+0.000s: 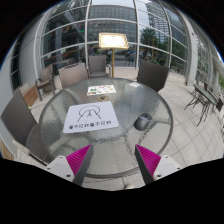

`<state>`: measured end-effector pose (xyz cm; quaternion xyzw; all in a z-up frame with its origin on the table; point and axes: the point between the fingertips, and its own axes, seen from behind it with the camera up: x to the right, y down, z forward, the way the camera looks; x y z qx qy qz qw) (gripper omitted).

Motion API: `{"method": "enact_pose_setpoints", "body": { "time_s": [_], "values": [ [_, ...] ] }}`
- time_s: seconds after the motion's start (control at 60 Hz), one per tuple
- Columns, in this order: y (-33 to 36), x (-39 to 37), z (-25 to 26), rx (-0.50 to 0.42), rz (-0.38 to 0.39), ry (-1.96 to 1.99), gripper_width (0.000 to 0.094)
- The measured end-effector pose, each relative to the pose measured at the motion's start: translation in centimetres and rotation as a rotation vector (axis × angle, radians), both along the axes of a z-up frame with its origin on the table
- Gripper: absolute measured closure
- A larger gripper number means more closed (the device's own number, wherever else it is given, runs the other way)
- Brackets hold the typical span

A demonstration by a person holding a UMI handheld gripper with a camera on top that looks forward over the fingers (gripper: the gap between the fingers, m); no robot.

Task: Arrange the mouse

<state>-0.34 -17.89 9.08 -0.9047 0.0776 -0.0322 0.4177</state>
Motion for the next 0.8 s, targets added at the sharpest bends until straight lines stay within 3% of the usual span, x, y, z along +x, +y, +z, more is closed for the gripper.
{"method": "enact_pose_setpoints", "body": {
  "time_s": [0.217, 0.35, 0.633, 0.8],
  "values": [
    [1.5, 7.8, -6.4, -0.112, -0.042, 0.003, 0.0073],
    [5.6, 12.2, -8.2, -0.141, -0.026, -0.004, 0.009],
    [14.8, 15.0, -10.5, -0.201, 0.085, 0.027, 0.0086],
    [19.2, 13.3, -10.6, -0.2, 0.205, 0.052, 0.0146]
  ]
}}
